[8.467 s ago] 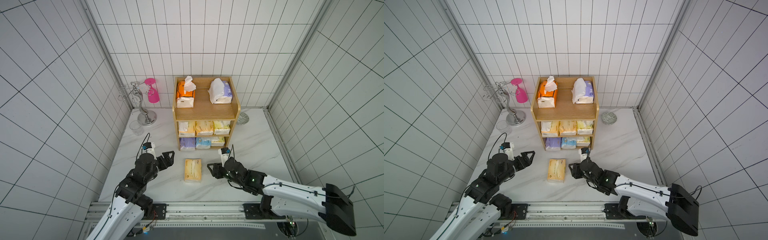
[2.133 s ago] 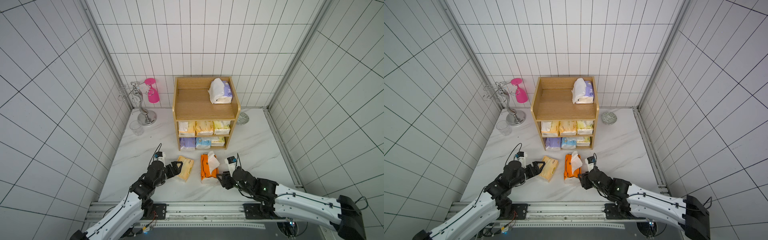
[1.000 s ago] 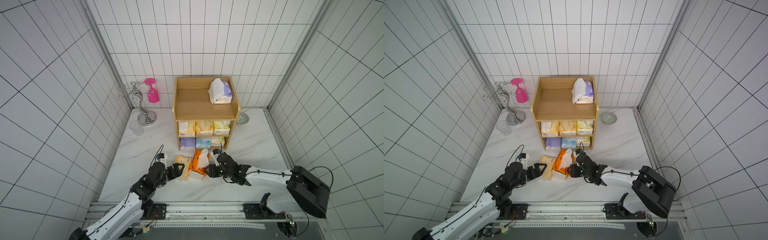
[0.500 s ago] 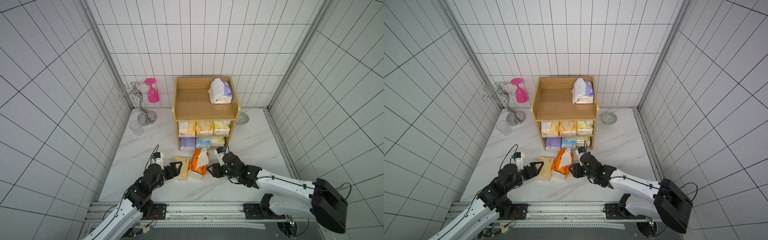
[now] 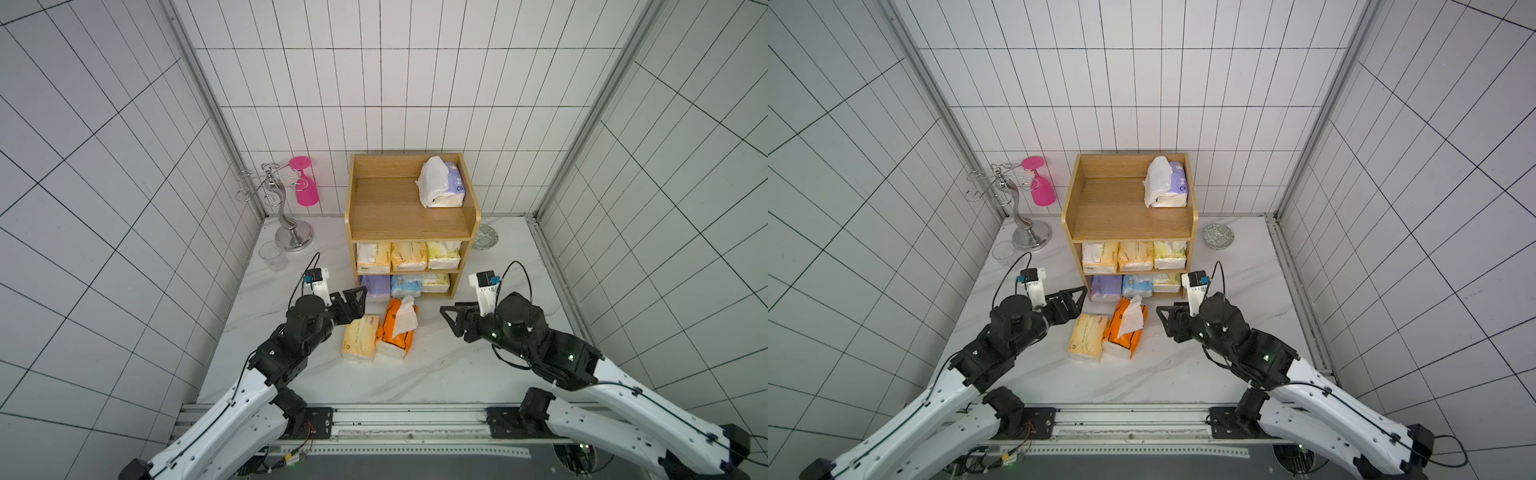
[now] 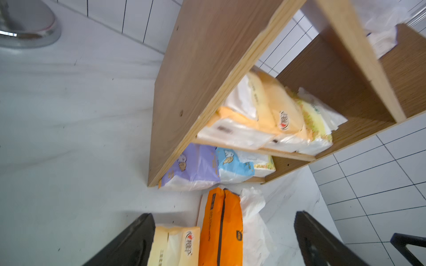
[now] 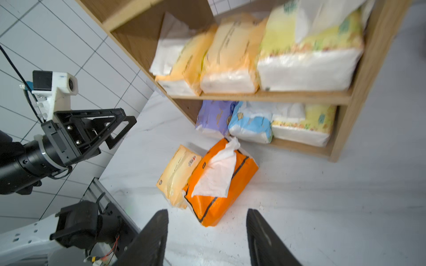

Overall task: Remove the tissue boxes from the shelf
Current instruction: Adjust the box of tissues on the shelf.

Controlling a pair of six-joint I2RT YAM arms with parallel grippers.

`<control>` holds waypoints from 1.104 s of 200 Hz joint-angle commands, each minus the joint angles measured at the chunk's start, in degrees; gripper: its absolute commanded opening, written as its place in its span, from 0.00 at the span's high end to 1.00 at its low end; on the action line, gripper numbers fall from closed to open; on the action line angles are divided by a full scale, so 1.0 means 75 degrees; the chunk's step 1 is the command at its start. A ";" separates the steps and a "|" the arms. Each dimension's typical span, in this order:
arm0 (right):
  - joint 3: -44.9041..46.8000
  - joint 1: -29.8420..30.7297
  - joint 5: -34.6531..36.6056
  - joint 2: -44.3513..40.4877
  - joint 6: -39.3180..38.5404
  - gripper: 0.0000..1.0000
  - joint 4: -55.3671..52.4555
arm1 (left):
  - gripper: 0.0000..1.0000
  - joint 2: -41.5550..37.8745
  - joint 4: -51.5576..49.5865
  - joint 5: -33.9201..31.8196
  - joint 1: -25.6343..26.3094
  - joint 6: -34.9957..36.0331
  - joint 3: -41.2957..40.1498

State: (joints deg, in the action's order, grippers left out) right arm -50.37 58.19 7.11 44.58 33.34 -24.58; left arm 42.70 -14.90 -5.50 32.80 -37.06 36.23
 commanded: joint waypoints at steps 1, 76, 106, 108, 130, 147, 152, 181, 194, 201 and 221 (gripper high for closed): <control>-0.1510 -0.0005 0.0962 0.0549 -0.0568 0.39 -0.0560 | 0.02 0.0670 0.0289 -0.0234 -0.0126 0.0652 0.0847; -0.5547 -0.0767 0.2268 0.3754 -0.0945 0.26 -0.1326 | 0.02 0.1889 0.0971 0.0830 -0.0511 0.0745 0.1825; -0.5833 -0.1587 0.1923 0.4262 -0.0606 0.25 -0.1296 | 0.02 0.1788 0.1076 0.1138 -0.0512 0.0624 0.1702; -0.5843 -0.1619 0.1905 0.4292 -0.0597 0.25 -0.1279 | 0.02 0.1785 0.1094 0.1165 -0.0507 0.0619 0.1684; -0.5890 -0.1897 0.1564 0.4547 -0.0602 0.25 -0.0988 | 0.02 0.1740 0.1168 0.1316 -0.0510 0.0573 0.1581; -0.6011 -0.2070 0.1407 0.4795 -0.0592 0.25 -0.0910 | 0.02 0.1816 0.1170 0.1408 -0.0507 0.0561 0.1580; -0.6060 -0.2143 0.1337 0.4881 -0.0580 0.25 -0.0915 | 0.02 0.1839 0.1169 0.1444 -0.0512 0.0541 0.1580; -0.6272 -0.2495 0.0879 0.5329 -0.0462 0.25 -0.0860 | 0.02 0.1891 0.1244 0.1752 -0.0506 0.0512 0.1513; -0.6352 -0.2547 0.0793 0.5503 -0.0472 0.25 -0.0842 | 0.02 0.1844 0.1299 0.1782 -0.0506 0.0479 0.1435; -0.6401 -0.2573 0.0776 0.5590 -0.0483 0.25 -0.0839 | 0.02 0.1809 0.1306 0.1781 -0.0509 0.0467 0.1400; -0.6428 -0.2602 0.0697 0.5761 -0.0527 0.29 -0.0731 | 0.02 0.1694 0.1261 0.1793 -0.0506 0.0465 0.1325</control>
State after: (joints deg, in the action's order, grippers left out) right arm -97.25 40.84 12.27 85.56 28.93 -29.78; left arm 56.73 -6.61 6.70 29.15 -33.41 47.35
